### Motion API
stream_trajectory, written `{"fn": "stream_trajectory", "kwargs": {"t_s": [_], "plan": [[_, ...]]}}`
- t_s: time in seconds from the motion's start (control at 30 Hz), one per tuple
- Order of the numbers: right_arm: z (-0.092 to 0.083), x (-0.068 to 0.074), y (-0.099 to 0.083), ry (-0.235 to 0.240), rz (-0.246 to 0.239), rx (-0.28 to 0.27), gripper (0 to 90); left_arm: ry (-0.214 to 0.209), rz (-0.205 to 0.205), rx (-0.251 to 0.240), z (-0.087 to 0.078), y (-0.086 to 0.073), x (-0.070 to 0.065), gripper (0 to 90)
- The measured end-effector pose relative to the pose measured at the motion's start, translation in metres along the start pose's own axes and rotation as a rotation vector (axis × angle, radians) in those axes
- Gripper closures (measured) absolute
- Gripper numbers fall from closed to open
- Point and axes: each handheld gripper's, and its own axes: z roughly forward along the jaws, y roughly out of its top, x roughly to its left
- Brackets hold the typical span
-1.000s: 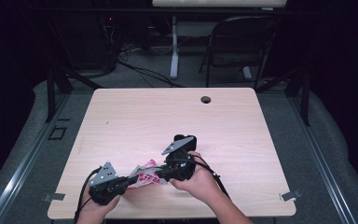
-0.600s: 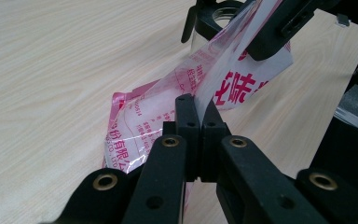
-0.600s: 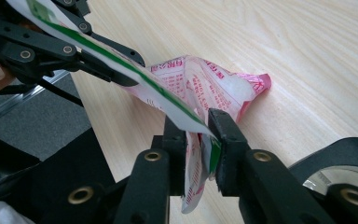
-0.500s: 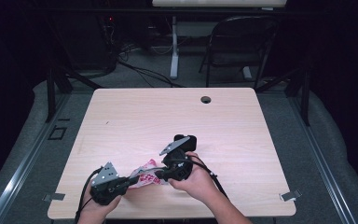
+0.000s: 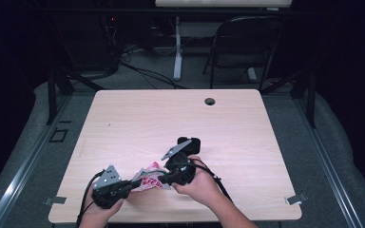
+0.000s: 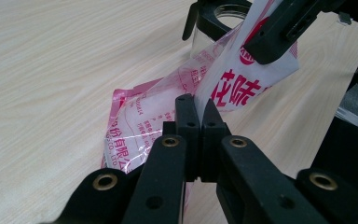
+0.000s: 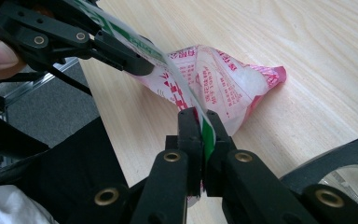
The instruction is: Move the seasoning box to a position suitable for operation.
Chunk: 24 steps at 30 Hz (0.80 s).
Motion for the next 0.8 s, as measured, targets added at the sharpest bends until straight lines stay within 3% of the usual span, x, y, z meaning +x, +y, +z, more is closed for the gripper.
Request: {"fn": "stream_trajectory", "kwargs": {"t_s": [0.57,0.8], "plan": [[0.0019,0.0003,-0.0009,0.024,-0.013,-0.009,90.0,0.009,0.011,0.012,0.0,-0.0006,0.0006,89.7],[0.0016,0.0005,-0.0007,0.041,-0.019,-0.003,90.0,0.013,-0.004,0.009,0.0021,-0.0014,0.0008,78.0]]}}
